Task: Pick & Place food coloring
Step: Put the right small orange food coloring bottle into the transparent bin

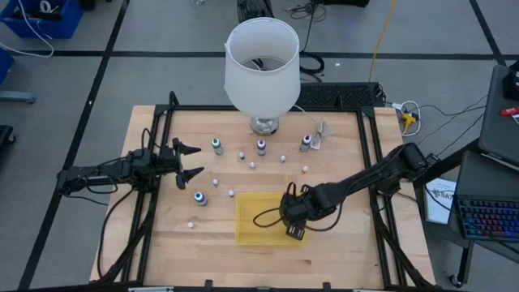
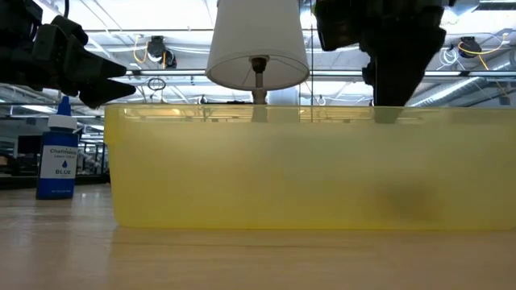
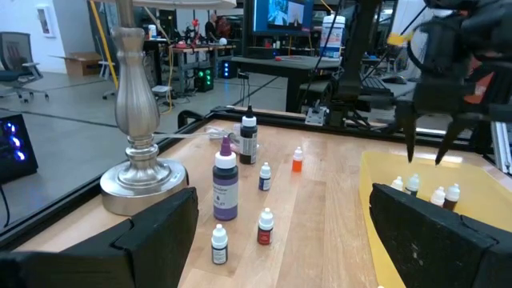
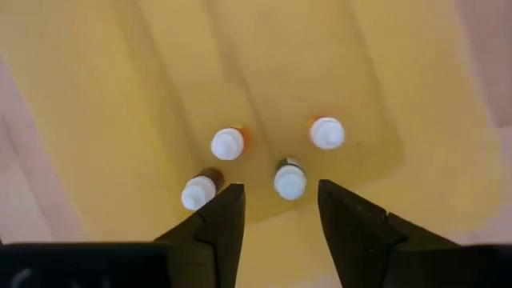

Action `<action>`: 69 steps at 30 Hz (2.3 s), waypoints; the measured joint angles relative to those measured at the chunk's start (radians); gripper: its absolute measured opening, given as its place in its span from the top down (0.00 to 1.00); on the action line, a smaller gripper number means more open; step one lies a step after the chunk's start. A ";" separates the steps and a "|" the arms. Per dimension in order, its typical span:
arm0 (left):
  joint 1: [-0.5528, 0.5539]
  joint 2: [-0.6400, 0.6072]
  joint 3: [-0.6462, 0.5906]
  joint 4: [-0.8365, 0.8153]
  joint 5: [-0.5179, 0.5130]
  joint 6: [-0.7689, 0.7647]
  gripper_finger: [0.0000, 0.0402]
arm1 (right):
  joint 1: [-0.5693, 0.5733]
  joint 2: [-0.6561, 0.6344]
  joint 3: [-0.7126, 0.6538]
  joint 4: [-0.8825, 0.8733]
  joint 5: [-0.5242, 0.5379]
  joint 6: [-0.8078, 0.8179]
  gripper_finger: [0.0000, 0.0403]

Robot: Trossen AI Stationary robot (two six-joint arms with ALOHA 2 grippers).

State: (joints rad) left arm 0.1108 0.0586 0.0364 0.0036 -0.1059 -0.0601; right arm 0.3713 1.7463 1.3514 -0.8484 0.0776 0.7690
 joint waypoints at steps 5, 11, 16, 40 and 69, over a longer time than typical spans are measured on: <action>0.000 0.000 0.000 0.000 0.000 0.000 0.09 | -0.059 -0.056 0.000 -0.055 0.032 -0.007 0.65; 0.000 0.000 0.000 0.000 0.000 0.000 0.09 | -0.160 -0.109 0.000 -0.155 0.089 -0.033 0.67; 0.000 0.000 0.000 0.000 0.000 0.000 0.09 | -0.284 -0.117 0.000 -0.246 0.098 -0.054 0.63; 0.000 0.000 0.000 0.000 0.000 0.000 0.09 | -0.559 -0.116 -0.309 0.085 -0.005 -0.217 0.48; 0.000 0.000 0.000 0.000 0.000 0.000 0.09 | -0.575 -0.116 -0.358 0.190 0.000 -0.235 0.52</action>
State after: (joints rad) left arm 0.1105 0.0589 0.0364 0.0036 -0.1062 -0.0601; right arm -0.2035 1.6299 0.9936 -0.6582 0.0774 0.5339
